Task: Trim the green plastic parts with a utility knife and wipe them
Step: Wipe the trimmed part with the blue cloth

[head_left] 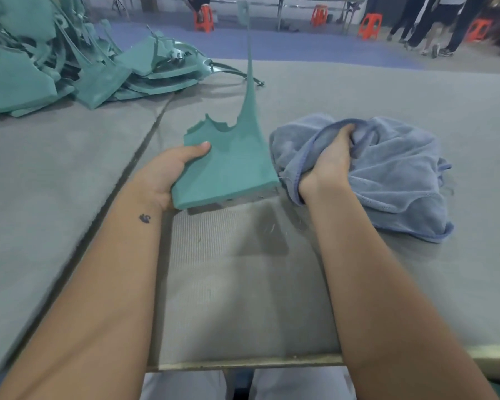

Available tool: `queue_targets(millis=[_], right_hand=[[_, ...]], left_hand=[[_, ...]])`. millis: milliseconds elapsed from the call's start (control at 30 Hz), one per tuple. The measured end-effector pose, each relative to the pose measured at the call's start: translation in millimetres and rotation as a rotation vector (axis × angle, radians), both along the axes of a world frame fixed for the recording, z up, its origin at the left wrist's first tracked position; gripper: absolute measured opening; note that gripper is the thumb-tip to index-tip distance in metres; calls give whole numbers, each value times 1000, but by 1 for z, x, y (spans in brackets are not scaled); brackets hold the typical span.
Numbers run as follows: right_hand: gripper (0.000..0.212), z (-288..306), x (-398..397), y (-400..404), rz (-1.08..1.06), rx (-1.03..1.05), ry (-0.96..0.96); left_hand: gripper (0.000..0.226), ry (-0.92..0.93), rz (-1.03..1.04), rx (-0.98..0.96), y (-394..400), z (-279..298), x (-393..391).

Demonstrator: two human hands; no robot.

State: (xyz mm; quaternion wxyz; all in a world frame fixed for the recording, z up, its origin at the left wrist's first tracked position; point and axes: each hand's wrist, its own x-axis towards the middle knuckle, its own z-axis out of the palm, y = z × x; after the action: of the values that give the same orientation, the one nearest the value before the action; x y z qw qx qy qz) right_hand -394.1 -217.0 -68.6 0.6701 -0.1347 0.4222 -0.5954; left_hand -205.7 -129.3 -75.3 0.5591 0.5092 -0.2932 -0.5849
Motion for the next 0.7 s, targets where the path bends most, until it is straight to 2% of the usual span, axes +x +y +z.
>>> queue_targets(millis=[67, 100, 167, 200, 233, 333, 433, 533, 600, 700], right_hand=[[64, 2, 10, 7, 141, -36, 59], [61, 3, 15, 11, 221, -92, 207], [30, 0, 23, 12, 302, -326, 661], [14, -5, 26, 12, 307, -454, 796], [9, -8, 26, 13, 301, -511, 854], [29, -8, 20, 10, 165, -446, 742], [51, -6, 19, 3, 36, -309, 734], [45, -7, 18, 2, -21, -194, 565], [45, -3, 18, 2, -4, -188, 528], [38, -3, 20, 5, 149, -235, 592]], left_hand=[[25, -7, -64, 19, -1, -1, 0], [30, -7, -106, 25, -1, -2, -2], [34, -4, -164, 38, -1, -2, -5], [36, 11, -172, 42, -1, -2, -4], [38, 37, -172, 35, 0, -2, -3], [43, 180, -174, -66, 2, 0, -1], [65, 334, -164, -177, 2, 0, -2], [83, 360, -245, -257, 2, 3, -8], [72, 320, -215, -251, 1, 4, -14], [40, 247, -40, -174, -3, 5, -23]])
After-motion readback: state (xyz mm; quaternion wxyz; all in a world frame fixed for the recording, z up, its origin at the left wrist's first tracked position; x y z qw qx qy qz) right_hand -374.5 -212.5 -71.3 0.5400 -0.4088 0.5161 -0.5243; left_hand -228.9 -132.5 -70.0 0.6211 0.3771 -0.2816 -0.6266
